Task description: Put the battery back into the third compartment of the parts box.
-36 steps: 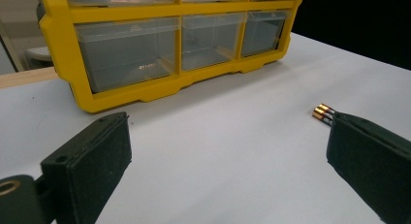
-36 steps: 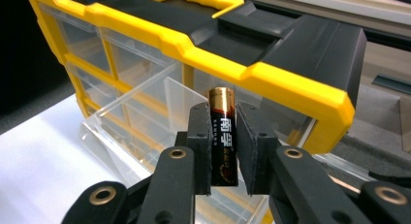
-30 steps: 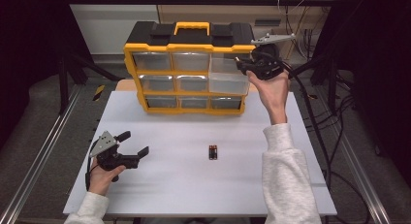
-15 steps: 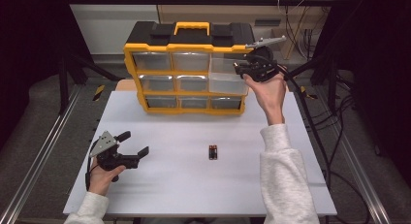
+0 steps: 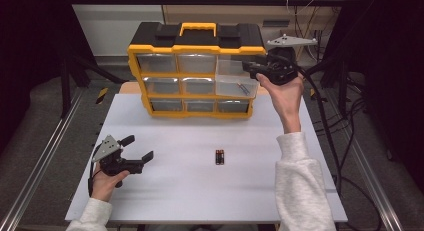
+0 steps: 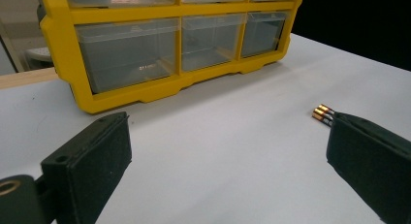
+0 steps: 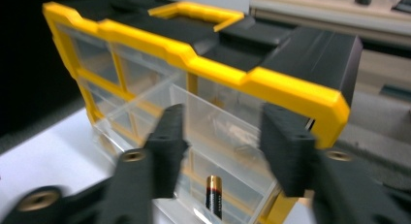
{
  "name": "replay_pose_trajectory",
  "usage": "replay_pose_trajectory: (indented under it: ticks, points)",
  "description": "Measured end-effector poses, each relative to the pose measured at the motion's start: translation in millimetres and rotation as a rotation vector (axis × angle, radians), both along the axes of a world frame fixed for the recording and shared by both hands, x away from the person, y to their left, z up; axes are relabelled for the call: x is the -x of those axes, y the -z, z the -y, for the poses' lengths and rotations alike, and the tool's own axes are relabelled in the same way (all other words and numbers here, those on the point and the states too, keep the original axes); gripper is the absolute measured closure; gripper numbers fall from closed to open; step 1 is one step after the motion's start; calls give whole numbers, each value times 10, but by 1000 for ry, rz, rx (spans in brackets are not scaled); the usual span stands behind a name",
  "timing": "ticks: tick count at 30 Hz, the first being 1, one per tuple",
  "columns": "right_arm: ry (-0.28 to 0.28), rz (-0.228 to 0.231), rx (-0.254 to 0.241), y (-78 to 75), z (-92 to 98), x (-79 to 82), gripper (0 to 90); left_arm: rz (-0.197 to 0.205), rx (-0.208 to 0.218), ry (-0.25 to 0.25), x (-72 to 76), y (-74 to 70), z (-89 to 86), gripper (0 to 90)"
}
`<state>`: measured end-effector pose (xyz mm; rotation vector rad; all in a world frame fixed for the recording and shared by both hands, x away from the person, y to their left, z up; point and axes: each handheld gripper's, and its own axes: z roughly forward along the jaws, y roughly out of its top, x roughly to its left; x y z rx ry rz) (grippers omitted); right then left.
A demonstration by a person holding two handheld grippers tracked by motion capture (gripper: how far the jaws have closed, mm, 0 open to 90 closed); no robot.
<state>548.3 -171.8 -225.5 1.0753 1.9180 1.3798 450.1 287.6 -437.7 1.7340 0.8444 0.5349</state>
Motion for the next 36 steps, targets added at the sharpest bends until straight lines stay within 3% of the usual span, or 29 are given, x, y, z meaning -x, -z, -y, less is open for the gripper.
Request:
replay_pose_trajectory:
  ticks: [2, 3, 4, 8, 16, 22, 23, 24, 27, 28, 29, 36]
  points:
    - [-6, 52, -16, 7, 30, 104, 262, 0, -1, 1, 1, 0, 1, 19]
    - [-6, 52, -16, 7, 30, 104, 262, 0, -1, 0, 0, 1, 2, 19]
    - [-9, 70, -40, 24, 54, 168, 189, -2, -3, -1, 1, 2, 0, 19]
    - [-13, 90, -71, 83, 99, 300, 86, 0, -5, 0, -1, 1, -1, 19]
    - [-23, 90, -83, 272, 134, 495, 32, 1, -3, -1, 2, 0, 0, 18]
    - [-36, 66, -93, 531, 152, 599, 22, 0, -1, -2, 2, 0, -1, 18]
    - [-40, 58, -95, 643, 157, 635, 21, 1, -2, -3, 2, 0, -1, 18]
    - [-40, 58, -95, 643, 157, 635, 21, 1, -1, -2, 1, 1, -1, 18]
    - [-44, 32, -98, 833, 150, 679, 20, 0, 0, -3, 1, 3, 1, 18]
    - [-44, 32, -98, 833, 150, 679, 20, 0, 0, -3, 1, 3, 1, 18]
    - [-43, 15, -92, 941, 139, 695, 19, 0, -3, -2, 1, 3, 0, 18]
    - [-50, -33, -95, 1217, 101, 728, 18, 1, -1, -3, 3, 3, -1, 18]
